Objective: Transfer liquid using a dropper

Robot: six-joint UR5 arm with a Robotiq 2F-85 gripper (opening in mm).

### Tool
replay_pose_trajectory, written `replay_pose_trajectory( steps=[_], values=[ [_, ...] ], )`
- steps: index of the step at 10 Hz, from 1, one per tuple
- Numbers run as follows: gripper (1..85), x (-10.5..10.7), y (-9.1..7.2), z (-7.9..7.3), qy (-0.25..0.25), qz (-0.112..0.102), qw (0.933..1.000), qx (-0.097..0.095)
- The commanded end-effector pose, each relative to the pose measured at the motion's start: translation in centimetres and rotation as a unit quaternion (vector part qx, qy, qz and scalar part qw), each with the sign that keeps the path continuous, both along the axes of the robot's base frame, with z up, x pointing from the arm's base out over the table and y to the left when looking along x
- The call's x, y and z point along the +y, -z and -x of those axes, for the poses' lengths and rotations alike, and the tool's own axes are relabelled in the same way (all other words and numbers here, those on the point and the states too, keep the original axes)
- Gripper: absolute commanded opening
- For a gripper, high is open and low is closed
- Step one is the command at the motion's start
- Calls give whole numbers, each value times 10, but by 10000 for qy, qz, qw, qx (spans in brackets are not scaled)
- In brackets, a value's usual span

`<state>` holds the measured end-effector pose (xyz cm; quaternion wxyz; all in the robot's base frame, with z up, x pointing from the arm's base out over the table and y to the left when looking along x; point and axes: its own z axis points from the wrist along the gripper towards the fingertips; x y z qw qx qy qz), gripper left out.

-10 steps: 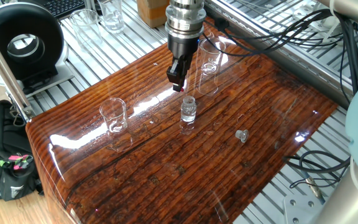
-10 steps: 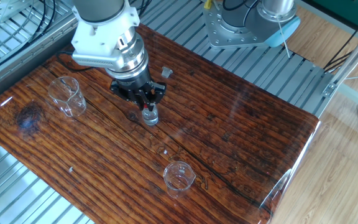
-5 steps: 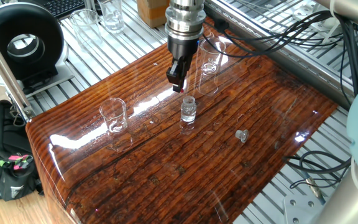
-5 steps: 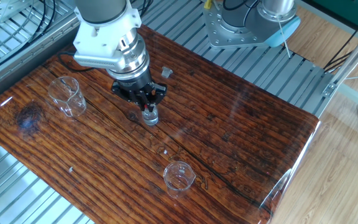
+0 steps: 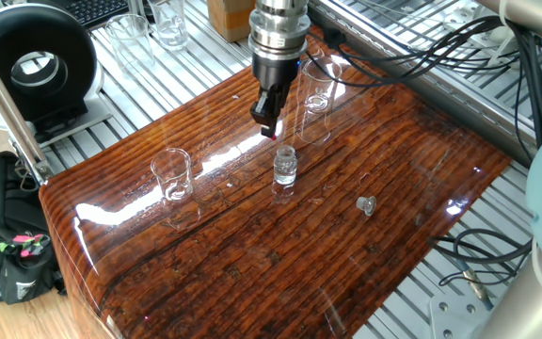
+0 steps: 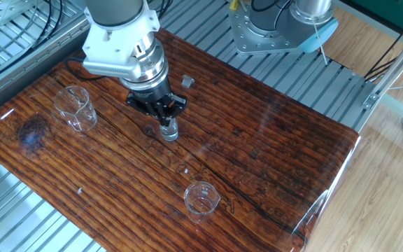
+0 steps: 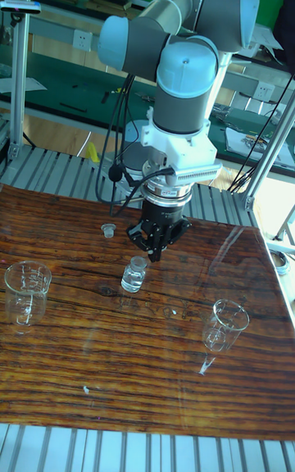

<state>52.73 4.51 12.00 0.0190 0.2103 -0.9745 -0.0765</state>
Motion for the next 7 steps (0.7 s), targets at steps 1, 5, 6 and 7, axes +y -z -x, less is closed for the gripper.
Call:
replay_pose_trajectory(
  steps=[1,5,6,7],
  values=[
    [20,4,-4,0,111,-81,9999,19],
    [20,1,-8,-1,103,-28,9999,25],
    [20,0,-8,-2,104,-13,9999,17],
    [20,-4,-7,-3,61,38,10000,-4]
  ],
)
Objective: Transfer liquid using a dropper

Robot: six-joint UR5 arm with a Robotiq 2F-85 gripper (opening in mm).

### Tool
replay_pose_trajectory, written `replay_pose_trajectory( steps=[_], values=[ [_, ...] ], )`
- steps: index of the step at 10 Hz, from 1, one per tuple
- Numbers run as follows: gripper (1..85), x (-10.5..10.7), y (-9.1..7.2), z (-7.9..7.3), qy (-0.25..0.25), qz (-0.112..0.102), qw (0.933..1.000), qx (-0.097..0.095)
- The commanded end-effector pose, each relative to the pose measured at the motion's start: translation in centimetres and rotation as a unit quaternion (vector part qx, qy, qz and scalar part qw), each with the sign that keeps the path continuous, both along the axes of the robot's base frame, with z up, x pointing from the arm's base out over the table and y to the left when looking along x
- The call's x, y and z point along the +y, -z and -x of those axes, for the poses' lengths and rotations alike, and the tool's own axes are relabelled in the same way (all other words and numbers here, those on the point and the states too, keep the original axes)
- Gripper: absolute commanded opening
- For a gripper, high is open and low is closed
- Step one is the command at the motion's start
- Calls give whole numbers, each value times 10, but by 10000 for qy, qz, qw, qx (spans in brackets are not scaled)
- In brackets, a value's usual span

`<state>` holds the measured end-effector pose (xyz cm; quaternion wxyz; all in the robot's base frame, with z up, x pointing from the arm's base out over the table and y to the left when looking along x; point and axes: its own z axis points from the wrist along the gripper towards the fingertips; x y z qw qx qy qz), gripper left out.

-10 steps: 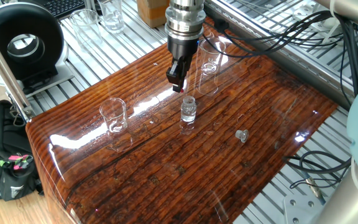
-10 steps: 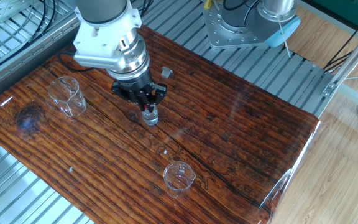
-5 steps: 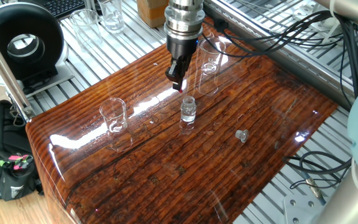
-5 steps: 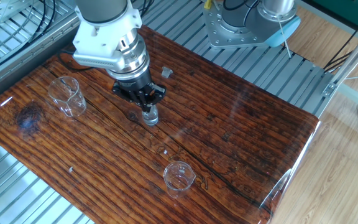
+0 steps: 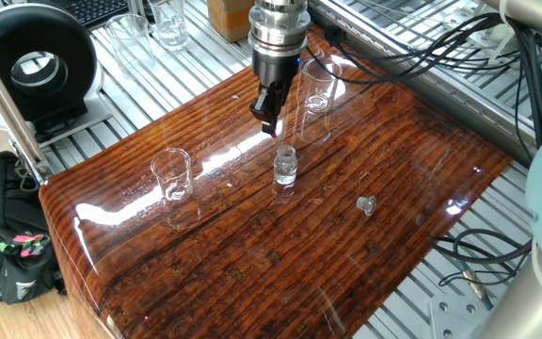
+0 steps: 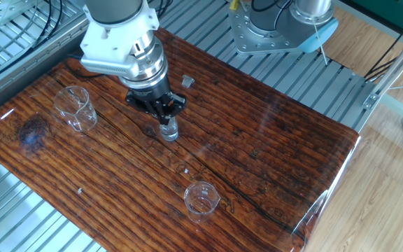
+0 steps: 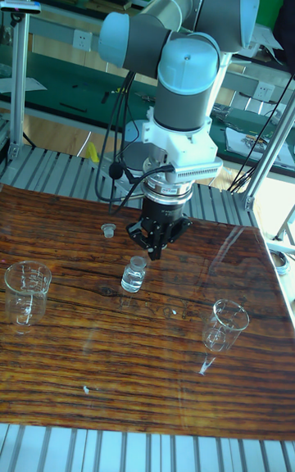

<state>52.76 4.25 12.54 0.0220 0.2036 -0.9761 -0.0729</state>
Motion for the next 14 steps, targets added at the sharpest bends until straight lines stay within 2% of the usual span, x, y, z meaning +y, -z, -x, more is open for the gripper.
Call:
replay_pose_trajectory(
  steps=[1,6,8,9,14],
  values=[
    [20,-4,-2,-3,-57,30,10000,-53],
    [73,-5,-6,-4,-143,-45,9999,-42],
    [170,-2,-6,0,-259,-123,9996,19],
    [253,-2,-5,0,-290,-110,9995,15],
    [297,-3,-4,0,-337,-129,9993,23]
  ],
)
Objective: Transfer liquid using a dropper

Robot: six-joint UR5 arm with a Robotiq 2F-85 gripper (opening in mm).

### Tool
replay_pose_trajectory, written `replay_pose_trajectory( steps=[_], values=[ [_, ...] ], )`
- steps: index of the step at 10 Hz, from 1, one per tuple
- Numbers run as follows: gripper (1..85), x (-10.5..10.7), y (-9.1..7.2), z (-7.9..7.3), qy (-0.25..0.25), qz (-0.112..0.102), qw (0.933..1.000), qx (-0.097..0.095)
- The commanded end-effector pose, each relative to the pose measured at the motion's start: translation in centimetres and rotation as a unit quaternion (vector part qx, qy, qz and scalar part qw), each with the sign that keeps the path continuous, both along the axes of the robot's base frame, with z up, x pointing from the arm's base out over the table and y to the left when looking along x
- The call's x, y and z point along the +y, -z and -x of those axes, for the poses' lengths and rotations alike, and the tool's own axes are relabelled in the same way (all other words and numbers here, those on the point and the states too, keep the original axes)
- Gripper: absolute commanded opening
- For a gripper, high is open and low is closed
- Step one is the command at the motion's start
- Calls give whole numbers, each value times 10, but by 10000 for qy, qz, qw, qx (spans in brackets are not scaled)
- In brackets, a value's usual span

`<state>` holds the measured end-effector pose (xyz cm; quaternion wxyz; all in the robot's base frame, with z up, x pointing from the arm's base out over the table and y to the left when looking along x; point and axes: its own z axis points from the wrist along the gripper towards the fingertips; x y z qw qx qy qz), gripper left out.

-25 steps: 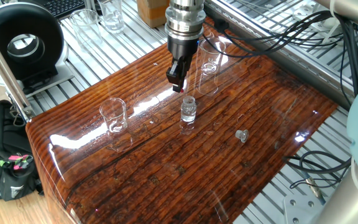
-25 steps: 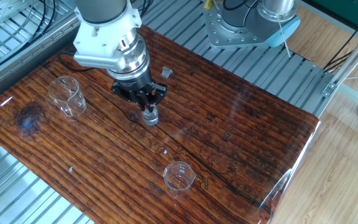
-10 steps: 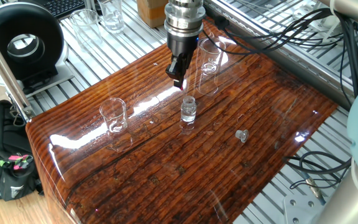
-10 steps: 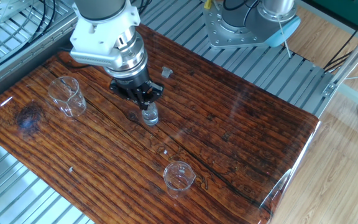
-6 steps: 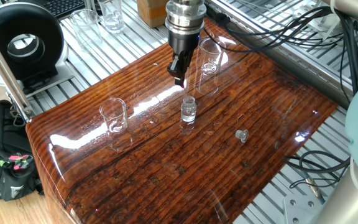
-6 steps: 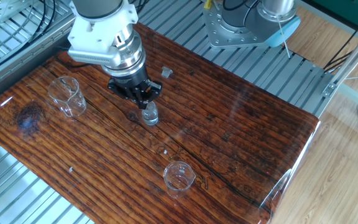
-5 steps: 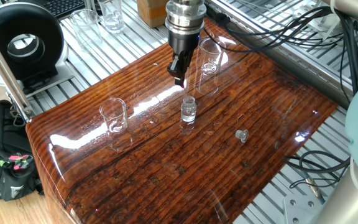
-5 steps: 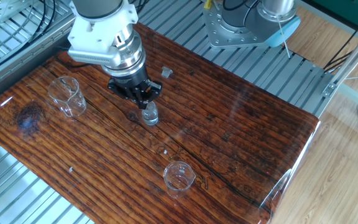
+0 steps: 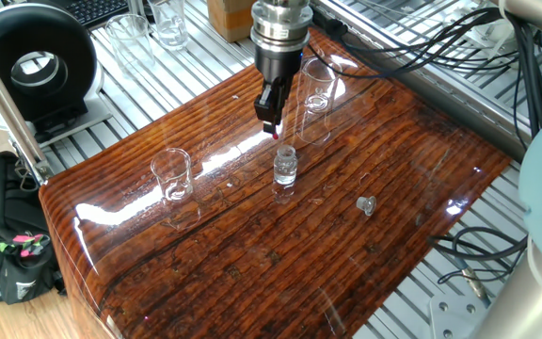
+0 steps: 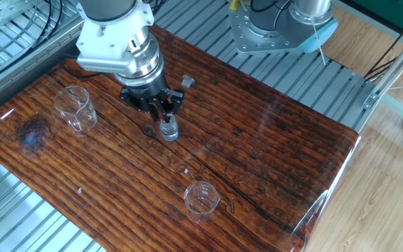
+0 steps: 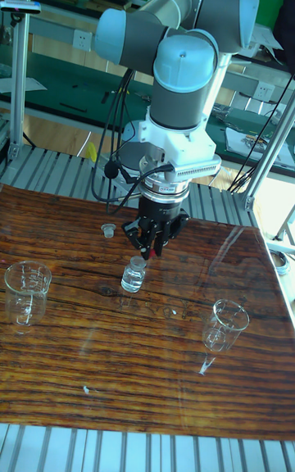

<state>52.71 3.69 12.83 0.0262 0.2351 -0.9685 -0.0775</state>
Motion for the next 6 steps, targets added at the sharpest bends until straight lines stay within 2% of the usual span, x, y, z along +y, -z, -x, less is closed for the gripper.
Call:
replay_pose_trajectory(
  steps=[1,3,6],
  values=[
    [300,4,-1,0,-12,-97,10000,-2],
    [313,9,0,0,19,-148,9999,2],
    [343,12,4,4,14,-102,9999,32]
  ],
)
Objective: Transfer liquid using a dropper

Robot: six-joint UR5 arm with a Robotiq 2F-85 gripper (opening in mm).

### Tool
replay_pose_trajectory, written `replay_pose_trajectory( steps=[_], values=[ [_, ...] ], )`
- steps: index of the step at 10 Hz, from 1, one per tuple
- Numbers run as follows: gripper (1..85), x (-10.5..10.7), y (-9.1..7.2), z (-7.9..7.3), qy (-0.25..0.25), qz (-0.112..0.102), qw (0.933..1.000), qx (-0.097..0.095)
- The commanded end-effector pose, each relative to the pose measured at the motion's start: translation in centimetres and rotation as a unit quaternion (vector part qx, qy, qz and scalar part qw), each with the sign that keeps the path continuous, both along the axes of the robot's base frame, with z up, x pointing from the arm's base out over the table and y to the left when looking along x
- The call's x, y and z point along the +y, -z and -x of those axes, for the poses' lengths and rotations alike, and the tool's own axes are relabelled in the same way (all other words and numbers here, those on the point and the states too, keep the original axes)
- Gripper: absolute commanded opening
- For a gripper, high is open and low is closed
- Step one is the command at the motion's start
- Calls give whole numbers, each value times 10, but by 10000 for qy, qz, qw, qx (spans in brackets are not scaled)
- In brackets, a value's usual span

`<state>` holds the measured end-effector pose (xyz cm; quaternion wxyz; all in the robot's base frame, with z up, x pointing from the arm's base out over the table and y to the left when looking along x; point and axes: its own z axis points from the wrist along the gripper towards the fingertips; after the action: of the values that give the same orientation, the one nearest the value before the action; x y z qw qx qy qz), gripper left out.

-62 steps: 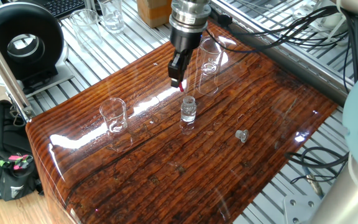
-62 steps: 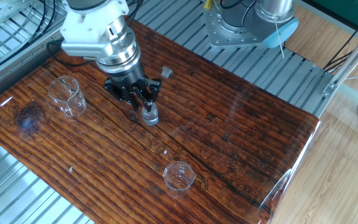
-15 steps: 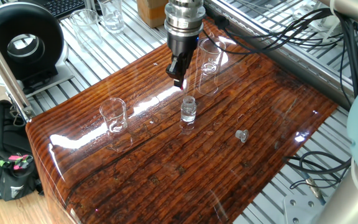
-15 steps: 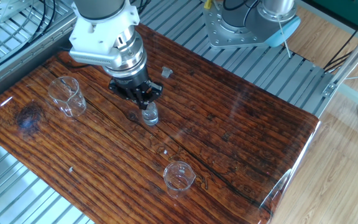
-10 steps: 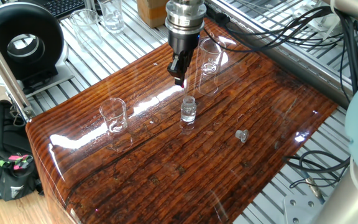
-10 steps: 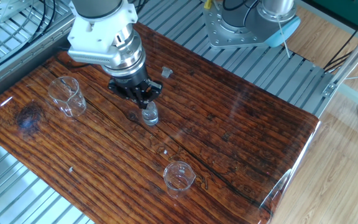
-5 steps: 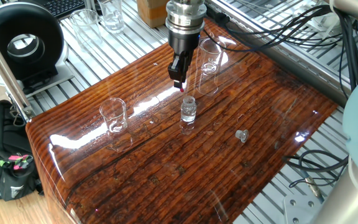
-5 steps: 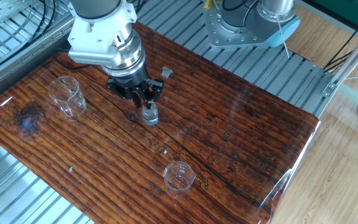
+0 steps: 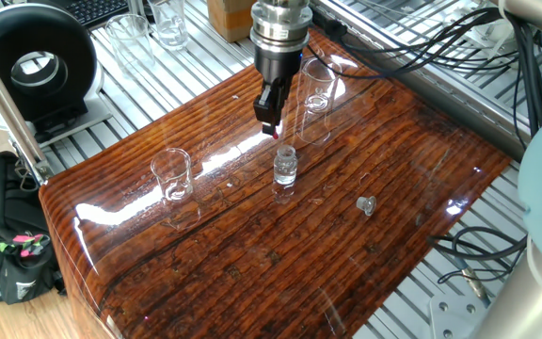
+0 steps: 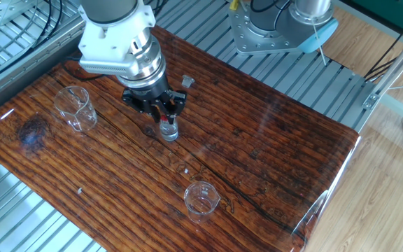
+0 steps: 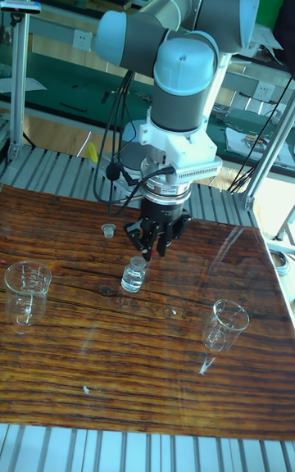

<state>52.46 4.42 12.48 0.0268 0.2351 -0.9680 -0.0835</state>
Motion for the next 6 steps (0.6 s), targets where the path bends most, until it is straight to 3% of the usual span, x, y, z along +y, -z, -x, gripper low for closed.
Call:
replay_pose_trajectory(
  steps=[1,2,6],
  values=[
    [373,2,1,2,-10,0,10000,16],
    [377,-4,2,2,-54,103,9999,3],
    [390,-9,1,11,-53,119,9999,111]
  ],
)
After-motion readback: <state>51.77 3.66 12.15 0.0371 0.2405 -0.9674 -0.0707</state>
